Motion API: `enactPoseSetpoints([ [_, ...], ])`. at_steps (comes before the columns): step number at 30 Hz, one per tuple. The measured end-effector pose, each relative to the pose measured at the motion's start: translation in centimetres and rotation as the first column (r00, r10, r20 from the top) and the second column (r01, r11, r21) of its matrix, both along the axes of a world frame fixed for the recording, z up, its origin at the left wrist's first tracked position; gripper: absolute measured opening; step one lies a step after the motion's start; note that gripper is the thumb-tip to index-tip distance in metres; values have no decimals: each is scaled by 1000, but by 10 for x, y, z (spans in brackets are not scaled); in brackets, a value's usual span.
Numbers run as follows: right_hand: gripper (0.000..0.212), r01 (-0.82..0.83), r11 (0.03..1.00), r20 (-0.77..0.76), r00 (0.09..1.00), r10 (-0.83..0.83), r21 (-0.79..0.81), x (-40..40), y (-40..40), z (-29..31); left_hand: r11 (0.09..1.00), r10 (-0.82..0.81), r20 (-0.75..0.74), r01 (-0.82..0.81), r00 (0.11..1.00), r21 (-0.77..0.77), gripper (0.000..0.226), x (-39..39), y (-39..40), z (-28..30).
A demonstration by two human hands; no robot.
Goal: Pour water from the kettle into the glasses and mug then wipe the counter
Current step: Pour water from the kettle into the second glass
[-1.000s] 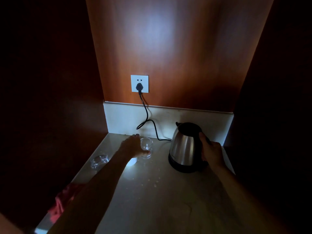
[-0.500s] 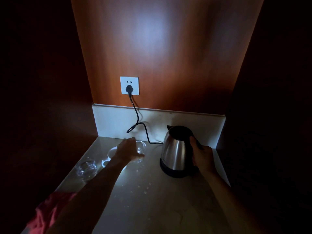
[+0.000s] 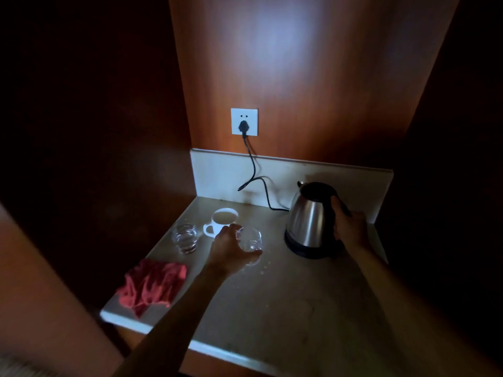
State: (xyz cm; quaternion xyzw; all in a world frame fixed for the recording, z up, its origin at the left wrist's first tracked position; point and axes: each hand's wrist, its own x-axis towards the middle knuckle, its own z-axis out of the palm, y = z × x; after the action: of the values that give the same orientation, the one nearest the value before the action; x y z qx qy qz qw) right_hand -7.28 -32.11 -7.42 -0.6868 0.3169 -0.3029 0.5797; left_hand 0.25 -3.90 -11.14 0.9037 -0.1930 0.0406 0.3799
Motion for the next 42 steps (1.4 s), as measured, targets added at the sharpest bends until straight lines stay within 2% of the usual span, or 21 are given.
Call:
enactPoseSetpoints([
  [10,60,-15,1000,-4,1000,15,-24,-2,2,3,998,48,77,-50,996,23,80,-43,32,-20],
  [21,60,-22,999,2,1000,22,-32,-2,1,2,999,40,13,-40,999,-4,79,-47,27,-34],
  [30,51,26,999,36,999,-28,46,-4,7,6,998,-19,-27,17,999,-59,80,-49,36,-35],
  [34,60,72,997,80,994,-71,-9,-7,8,3,995,-35,-59,29,998,-94,82,-52,37,-34],
  [37,60,43,999,114,993,-41,-17,-13,14,24,992,-39,-71,30,997,-125,77,-51,38,-34],
  [42,40,-109,994,160,982,102,33,-30,23,74,989,-49,-83,37,995,-141,75,-53,41,-33],
])
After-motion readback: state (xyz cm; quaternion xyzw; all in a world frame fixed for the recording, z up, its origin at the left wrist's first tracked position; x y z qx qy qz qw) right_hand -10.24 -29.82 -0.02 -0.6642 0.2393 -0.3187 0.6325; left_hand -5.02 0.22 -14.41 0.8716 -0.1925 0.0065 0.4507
